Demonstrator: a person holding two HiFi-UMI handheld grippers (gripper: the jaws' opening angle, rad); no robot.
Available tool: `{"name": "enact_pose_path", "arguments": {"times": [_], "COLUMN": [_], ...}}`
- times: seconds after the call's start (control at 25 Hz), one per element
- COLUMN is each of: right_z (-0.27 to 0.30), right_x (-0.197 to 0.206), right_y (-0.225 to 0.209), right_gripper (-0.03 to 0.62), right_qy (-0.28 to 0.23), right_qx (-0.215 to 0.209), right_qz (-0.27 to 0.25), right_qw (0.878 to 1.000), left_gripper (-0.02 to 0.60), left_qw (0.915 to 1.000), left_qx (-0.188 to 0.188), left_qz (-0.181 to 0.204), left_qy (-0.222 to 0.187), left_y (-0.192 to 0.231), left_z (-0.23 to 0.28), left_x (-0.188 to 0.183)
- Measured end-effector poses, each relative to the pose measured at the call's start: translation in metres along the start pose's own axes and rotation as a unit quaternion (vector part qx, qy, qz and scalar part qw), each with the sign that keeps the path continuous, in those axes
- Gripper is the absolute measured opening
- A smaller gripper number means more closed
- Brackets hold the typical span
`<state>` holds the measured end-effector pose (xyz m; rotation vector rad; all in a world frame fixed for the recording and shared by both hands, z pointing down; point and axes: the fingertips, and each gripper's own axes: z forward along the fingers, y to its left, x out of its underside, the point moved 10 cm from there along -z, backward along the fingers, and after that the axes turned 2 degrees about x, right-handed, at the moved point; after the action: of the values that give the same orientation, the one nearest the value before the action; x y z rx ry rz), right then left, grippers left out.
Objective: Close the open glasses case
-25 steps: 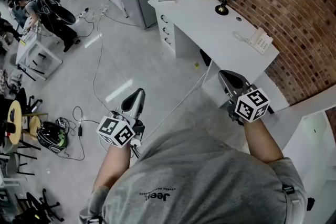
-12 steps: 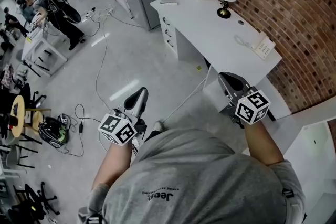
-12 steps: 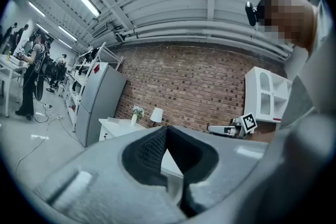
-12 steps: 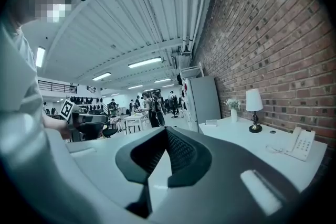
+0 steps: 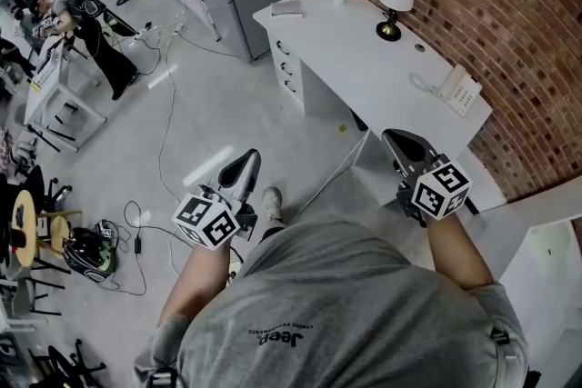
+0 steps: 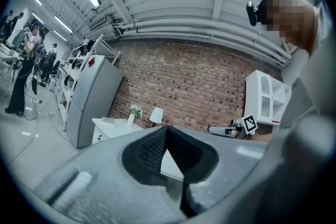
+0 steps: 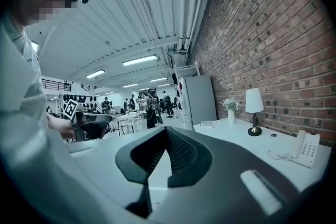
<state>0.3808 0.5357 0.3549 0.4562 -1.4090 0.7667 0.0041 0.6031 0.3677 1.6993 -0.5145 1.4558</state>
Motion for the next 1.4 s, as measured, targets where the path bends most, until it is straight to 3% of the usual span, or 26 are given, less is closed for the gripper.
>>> {"name": "enact_pose_path", "arguments": {"times": [0.2, 0.4, 0.68, 1.12, 1.4], "right_z": [0.1, 0.225, 0.364, 0.459, 0.509], "right_x": [-0.011, -0.046, -0.078, -0.085, -0.084], "right_y": [-0.016, -0.027, -0.048, -0.118, -0.226], "right_gripper": [0.009, 0.009, 0.009, 0.009, 0.009], "right_qy": [-0.016, -0.033, -0.032, -0.001, -0.011], "right_qx": [0.025, 0.036, 0.049, 0.039, 0.006], "right_qz": [-0.005, 0.007, 0.01, 0.018, 0.023], "right_qw": [1.0, 0.999, 0.998, 0.999, 1.0], "left_gripper": [-0.003, -0.003, -0.003, -0.003, -0.003], "left_qw": [0.9996, 0.9986, 0.9964, 0.9971, 0.999], "left_qx": [0.028, 0.05, 0.076, 0.058, 0.011], "left_qz": [0.007, 0.007, 0.021, -0.007, 0.004], "left_qy": [0.0, 0.016, 0.03, 0.048, 0.042], "left_y": [0.114, 0.238, 0.364, 0.444, 0.466], "left_z": [0.041, 0.092, 0.149, 0.215, 0.295], "left_x": [-0.021, -0.074, -0.128, -0.136, -0.128]}}
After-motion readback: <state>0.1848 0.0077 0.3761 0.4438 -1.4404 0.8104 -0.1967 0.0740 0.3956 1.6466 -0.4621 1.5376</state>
